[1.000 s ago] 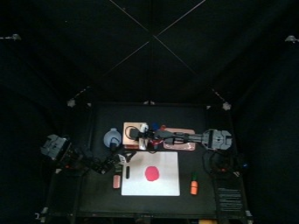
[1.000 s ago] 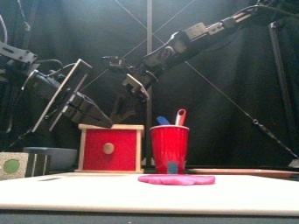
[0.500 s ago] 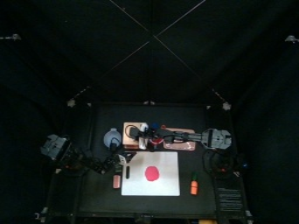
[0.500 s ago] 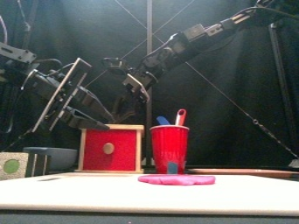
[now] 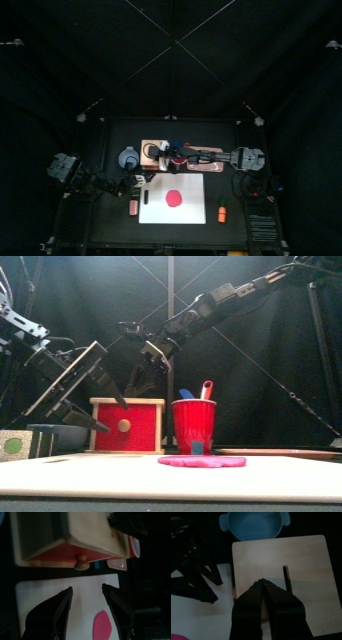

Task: Get the cutter from the drawer then cut the dough then place the extra dough in the bowl
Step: Open the drawer

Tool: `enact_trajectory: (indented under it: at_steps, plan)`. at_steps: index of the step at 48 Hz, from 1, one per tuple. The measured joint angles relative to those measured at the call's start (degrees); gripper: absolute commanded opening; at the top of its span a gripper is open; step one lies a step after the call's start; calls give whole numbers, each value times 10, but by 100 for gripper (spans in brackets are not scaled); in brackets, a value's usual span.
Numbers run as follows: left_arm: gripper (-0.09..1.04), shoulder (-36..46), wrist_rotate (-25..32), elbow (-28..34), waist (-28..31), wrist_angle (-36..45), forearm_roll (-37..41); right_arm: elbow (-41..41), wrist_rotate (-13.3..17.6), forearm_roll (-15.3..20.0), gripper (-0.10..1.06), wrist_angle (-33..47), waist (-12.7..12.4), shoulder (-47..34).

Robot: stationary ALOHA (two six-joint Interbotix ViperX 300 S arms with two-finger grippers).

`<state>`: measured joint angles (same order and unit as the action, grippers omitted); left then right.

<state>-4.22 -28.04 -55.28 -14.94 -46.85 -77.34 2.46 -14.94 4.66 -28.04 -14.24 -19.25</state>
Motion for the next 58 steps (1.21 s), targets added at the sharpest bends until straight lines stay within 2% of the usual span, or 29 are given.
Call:
enact_trajectory:
  at_steps: [15, 28, 42, 58]
  plan:
    - [84, -19, 3, 15, 36, 1, 20, 1, 1, 0, 3, 0, 1, 0]
    - [81, -37, 3, 16, 41, -5, 19, 1, 3, 0, 3, 0, 1, -1]
    - [69, -40, 4, 18, 41, -25, 22, 1, 4, 0, 3, -1, 1, -2]
    - [50, -41, 6, 16, 40, -28, 25, 2, 4, 0, 3, 0, 1, -2]
